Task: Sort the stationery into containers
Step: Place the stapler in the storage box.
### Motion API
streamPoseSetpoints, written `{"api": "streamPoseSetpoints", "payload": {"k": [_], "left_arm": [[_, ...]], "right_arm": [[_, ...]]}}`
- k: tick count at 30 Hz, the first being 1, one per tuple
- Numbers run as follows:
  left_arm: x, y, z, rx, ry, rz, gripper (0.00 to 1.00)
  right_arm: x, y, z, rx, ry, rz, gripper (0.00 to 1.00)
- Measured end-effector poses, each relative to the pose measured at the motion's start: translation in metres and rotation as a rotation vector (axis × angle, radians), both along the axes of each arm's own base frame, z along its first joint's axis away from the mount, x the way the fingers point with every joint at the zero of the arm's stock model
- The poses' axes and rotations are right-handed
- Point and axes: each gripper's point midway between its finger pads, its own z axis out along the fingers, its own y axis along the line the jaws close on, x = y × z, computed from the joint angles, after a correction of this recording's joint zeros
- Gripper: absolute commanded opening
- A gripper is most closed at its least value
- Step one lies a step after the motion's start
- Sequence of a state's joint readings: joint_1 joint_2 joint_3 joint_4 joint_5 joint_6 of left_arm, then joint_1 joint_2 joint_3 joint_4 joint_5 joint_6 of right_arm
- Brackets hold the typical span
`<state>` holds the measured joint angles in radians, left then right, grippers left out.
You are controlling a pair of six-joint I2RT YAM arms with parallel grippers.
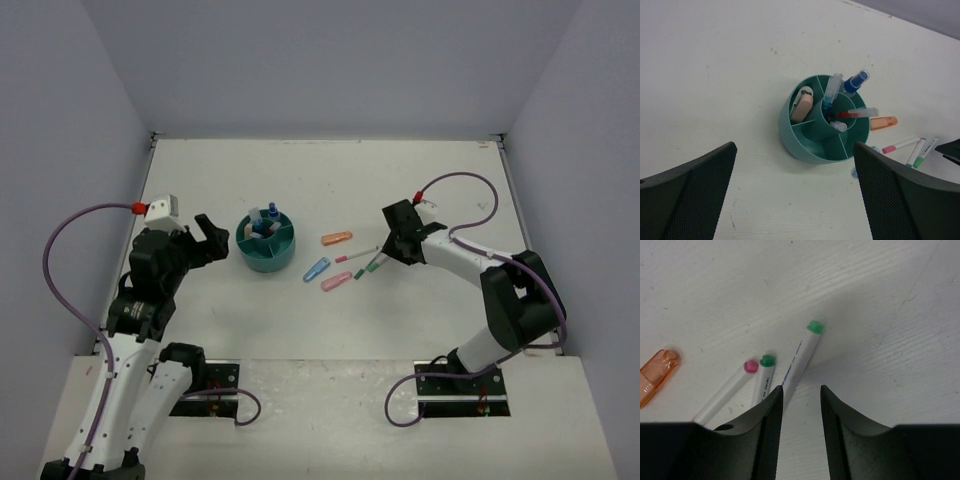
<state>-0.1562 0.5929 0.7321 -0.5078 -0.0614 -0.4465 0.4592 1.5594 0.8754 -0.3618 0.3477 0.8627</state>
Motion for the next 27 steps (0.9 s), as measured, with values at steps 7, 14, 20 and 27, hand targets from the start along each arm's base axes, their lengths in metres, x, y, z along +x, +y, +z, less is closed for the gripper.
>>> {"api": "streamPoseSetpoints", "payload": {"k": [7,14,20,27], "left_arm": [[0.003,-0.006,-0.019,0.009,0.07,-0.036,1.0],[-0.001,-0.01,-0.022,0.005,0.07,-0.064,1.0],[-0.002,-0.012,-0.02,0.0,0.064,-0.077,1.0],[-0.001,-0.013,-0.022,-0.002,0.072,-0.082,1.0]], "right_arm": [[0.012,0.009,0.004,0.034,-0.013,-0.024,0.35],[0.01,0.01,-0.008,0.037,0.022,-0.031,0.34],[0.008,0.011,-0.016,0.041,0.045,-0.047,0.26],[0.014,0.017,-0.023,0.055,0.066,-0.067,0.16]]}}
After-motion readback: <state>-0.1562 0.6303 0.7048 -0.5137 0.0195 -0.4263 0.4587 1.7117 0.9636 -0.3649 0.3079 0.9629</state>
